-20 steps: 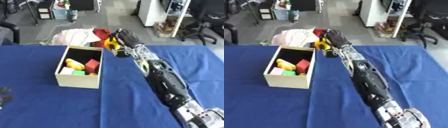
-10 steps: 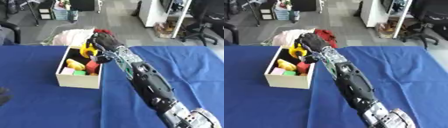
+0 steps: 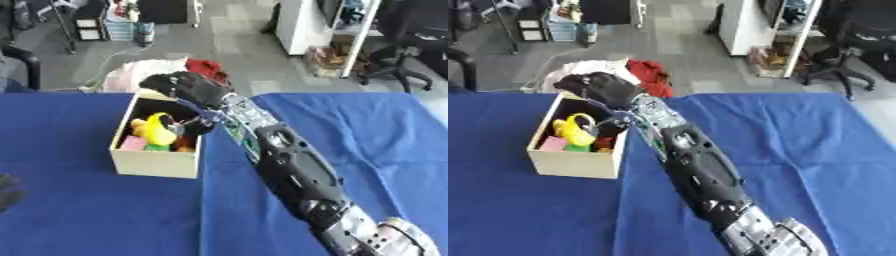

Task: Pick up objects on the table and place them in the box.

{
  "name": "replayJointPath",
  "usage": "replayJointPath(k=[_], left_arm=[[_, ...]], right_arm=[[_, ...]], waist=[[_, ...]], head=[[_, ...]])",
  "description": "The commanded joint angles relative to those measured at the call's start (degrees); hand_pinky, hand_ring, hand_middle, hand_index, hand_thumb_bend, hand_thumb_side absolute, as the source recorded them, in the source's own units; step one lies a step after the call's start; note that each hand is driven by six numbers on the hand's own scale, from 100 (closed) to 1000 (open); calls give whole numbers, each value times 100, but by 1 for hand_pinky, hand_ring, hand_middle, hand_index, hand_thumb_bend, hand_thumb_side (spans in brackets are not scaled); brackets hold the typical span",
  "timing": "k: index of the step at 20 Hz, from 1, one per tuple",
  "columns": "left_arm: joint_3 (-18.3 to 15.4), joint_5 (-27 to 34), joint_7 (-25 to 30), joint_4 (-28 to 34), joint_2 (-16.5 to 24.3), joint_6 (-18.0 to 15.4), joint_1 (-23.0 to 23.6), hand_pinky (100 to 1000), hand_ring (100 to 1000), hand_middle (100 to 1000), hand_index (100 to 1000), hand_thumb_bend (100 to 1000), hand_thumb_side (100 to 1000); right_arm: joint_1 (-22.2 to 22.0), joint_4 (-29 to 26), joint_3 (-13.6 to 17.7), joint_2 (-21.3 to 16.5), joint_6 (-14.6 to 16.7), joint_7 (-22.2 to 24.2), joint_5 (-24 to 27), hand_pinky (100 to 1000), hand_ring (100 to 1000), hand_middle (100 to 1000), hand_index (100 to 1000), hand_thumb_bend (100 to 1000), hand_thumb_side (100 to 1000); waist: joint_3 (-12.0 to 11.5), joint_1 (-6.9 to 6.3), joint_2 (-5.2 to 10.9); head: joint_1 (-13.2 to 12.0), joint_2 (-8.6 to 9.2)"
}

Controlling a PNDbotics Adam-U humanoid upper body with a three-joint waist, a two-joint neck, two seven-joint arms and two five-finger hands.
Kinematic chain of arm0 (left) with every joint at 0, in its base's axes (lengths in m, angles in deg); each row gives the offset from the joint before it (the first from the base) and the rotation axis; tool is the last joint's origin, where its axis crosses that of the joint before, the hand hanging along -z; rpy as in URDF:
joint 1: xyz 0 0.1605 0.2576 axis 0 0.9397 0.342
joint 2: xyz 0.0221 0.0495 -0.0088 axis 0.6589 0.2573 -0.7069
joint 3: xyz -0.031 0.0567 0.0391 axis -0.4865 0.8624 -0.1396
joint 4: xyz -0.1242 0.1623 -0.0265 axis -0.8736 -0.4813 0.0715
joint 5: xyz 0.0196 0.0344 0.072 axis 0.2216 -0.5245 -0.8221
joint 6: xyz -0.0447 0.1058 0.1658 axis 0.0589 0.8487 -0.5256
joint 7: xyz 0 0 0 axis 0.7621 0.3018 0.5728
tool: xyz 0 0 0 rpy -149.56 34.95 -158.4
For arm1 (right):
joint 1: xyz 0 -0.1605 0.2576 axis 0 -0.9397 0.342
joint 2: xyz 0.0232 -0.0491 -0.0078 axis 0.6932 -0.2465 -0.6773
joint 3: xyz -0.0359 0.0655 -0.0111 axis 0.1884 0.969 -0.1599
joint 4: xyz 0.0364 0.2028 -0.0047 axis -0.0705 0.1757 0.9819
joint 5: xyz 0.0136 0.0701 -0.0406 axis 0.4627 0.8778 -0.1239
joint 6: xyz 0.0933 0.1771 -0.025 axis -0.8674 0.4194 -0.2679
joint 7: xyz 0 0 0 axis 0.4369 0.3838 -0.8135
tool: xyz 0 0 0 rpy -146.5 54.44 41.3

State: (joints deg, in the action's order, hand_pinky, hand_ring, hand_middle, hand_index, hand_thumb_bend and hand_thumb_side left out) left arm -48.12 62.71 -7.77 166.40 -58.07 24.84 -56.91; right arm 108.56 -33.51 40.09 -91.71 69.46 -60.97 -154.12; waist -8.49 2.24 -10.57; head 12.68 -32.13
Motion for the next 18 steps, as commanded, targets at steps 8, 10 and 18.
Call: replayJointPath(k=[8,10,18], left_arm=[[-107,-16,-98,72,135,-12,42,887,741,747,823,122,643],[-139,-26,-130,70,149,-14,55,887,741,746,823,123,642],[-263,-41,-284,97,227,-25,34,884,738,744,821,121,635]], right_arm=[[-428,-1301,117,-1149,-29,350,2260,815,769,820,964,100,237],[-746,-1822,125,-1468,-98,464,3076,797,738,792,954,100,290],[-2527,-3795,572,-2062,-401,1000,6211,724,622,677,907,100,470]], waist=[[245,72,240],[334,85,250],[643,111,255]], head=[[-256,-28],[-328,-45],[-635,-126]])
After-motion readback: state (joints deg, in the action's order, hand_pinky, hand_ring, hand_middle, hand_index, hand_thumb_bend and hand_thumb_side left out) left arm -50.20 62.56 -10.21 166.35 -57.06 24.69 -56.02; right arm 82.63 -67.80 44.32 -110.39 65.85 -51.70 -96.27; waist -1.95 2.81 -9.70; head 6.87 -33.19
